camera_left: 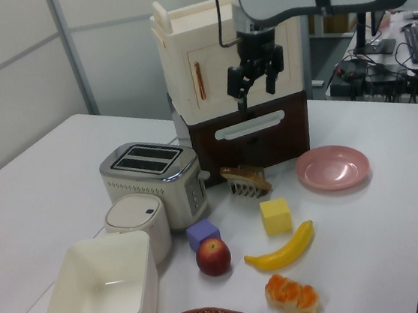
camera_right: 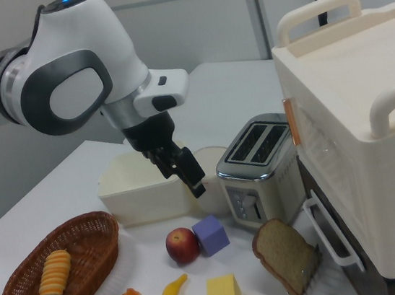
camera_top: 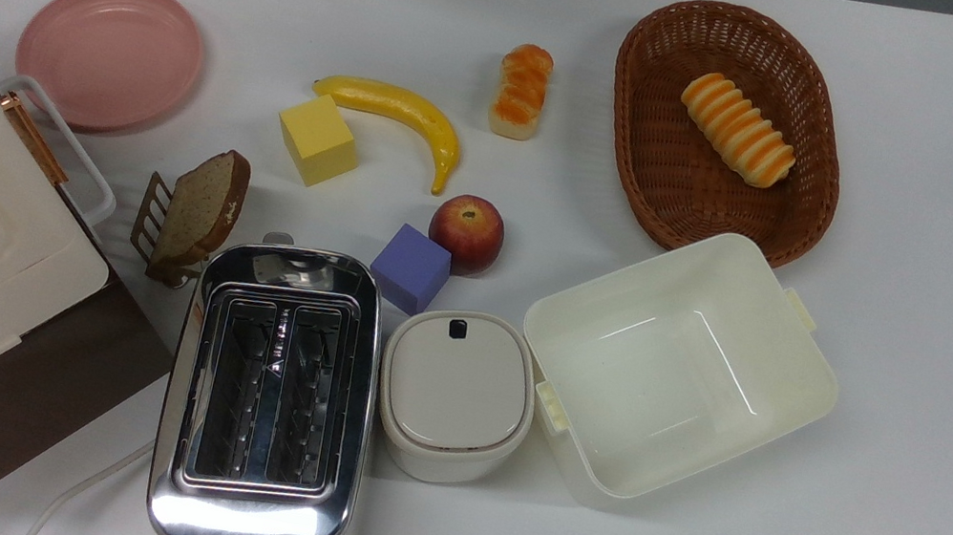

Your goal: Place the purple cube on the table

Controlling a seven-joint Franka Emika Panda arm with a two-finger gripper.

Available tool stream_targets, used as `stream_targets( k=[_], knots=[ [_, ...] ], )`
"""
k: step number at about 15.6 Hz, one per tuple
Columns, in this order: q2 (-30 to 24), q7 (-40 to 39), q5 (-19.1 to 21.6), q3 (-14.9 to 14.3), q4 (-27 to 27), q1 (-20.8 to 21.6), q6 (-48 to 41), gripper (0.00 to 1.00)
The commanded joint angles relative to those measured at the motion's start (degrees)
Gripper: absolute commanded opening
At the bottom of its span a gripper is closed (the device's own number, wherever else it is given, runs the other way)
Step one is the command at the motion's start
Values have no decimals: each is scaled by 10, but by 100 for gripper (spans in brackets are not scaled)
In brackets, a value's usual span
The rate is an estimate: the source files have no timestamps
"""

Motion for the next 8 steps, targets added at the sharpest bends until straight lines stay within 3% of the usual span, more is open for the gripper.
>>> stream_targets(
  k=[1, 4, 8],
  knots=[
    [3, 10, 4, -94, -1, 105, -7, 100],
    [2, 5, 4, -103, -1, 111, -8, 100],
    [5, -3, 13, -142, 0, 142, -6, 100]
  ],
)
